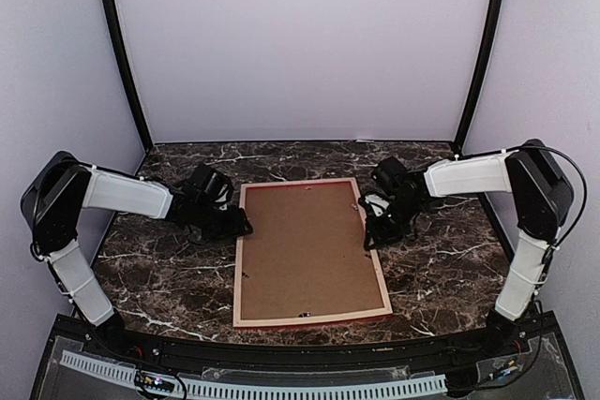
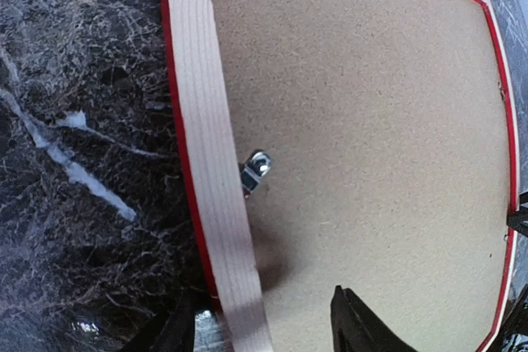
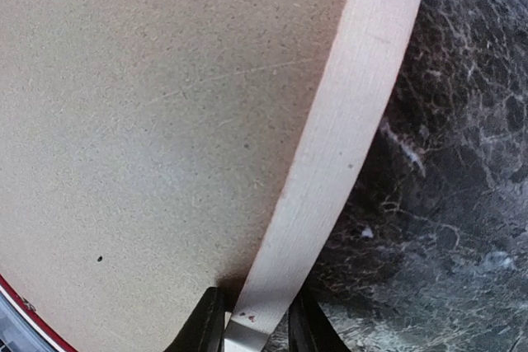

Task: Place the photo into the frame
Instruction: Rotate the fastener on the backboard.

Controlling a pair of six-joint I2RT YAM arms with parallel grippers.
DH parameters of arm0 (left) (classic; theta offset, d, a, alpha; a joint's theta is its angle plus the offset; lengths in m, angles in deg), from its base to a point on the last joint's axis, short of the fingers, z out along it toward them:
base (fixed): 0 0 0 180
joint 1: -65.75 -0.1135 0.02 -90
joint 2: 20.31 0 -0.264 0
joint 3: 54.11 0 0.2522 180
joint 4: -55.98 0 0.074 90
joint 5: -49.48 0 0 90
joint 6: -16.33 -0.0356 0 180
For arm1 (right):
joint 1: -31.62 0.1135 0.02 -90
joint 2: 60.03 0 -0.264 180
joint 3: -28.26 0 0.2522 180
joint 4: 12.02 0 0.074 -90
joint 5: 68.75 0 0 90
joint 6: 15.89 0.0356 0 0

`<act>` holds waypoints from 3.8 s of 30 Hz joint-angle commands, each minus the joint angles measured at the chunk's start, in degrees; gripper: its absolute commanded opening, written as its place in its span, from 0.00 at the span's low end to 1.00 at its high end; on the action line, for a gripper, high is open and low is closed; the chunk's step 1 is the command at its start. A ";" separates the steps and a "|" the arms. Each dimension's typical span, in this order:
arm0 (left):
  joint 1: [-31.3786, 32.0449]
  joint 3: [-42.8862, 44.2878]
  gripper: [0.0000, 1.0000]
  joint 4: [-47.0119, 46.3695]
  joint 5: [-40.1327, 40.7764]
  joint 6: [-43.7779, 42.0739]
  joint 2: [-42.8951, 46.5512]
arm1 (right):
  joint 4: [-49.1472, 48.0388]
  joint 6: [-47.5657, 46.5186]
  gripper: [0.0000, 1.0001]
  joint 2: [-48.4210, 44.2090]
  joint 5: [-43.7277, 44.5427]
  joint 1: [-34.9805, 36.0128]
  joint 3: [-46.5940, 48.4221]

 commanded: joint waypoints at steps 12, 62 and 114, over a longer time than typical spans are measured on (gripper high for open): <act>-1.65 12.76 0.79 6.10 -1.25 -15.20 2.52 | 2.07 -10.92 0.00 6.21 2.61 -2.84 11.14; -7.20 34.02 0.16 25.63 -2.22 -37.52 -21.89 | -0.90 -3.24 0.43 -7.00 -2.02 -3.81 1.59; 2.71 -3.75 0.69 11.29 -0.48 -10.28 9.70 | -8.05 9.60 0.17 -5.94 9.51 -9.25 -10.57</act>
